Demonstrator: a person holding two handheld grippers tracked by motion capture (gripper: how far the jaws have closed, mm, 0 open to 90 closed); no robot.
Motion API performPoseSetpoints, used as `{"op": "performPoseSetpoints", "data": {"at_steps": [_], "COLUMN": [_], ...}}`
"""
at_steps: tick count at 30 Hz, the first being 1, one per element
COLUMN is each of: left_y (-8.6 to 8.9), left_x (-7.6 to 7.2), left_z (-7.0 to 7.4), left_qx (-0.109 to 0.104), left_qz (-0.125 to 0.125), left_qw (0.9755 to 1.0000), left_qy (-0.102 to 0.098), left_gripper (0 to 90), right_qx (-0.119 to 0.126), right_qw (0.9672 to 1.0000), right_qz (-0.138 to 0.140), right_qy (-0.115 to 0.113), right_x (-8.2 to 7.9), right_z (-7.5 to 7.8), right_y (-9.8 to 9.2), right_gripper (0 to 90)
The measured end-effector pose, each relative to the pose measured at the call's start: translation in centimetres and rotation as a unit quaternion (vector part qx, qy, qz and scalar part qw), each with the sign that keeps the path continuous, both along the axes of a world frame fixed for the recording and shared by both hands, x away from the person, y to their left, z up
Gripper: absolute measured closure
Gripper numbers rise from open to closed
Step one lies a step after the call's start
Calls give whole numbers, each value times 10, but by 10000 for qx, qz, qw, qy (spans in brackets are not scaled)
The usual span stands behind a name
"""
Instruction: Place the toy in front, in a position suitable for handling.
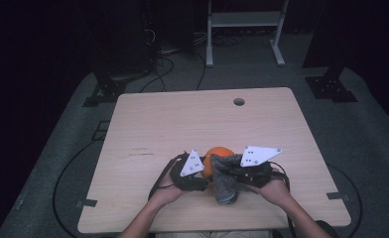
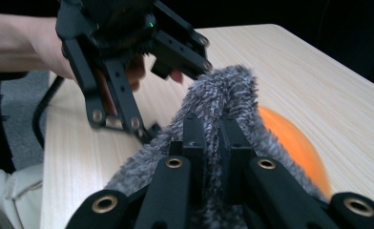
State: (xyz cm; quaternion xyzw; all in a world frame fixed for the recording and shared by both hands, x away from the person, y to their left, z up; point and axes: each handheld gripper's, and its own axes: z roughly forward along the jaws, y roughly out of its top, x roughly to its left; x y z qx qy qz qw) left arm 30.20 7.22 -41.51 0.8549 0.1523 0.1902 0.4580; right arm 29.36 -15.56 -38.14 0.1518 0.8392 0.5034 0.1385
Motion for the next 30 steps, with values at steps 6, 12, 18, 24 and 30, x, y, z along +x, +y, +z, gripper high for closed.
{"op": "performPoseSetpoints", "data": {"at_steps": [6, 12, 18, 24, 30], "left_y": [6, 19, 36, 35, 35], "left_x": [1, 6, 22, 21, 18], "left_z": [-6, -13, -16, -20, -19], "left_qx": [21, 148, -762, -545, -399], "left_qz": [-98, -122, -101, -34, -98], "left_qw": [9999, 9992, 9846, 9870, 9903], "left_qy": [67, 340, 1570, 1514, 1326], "left_gripper": [387, 367, 135, 173, 227], "right_qx": [183, 276, 235, 28, -13], "right_qw": [9994, 9964, 9971, 9990, 9975], "right_qz": [-235, -636, -397, -121, -447], "right_qy": [150, 484, 601, 440, 551], "right_x": [11, 25, 19, 4, 6], "right_z": [-9, -24, -35, -37, -41], "right_y": [-16, -35, -17, 0, -27], "right_gripper": [832, 831, 831, 831, 832]}}
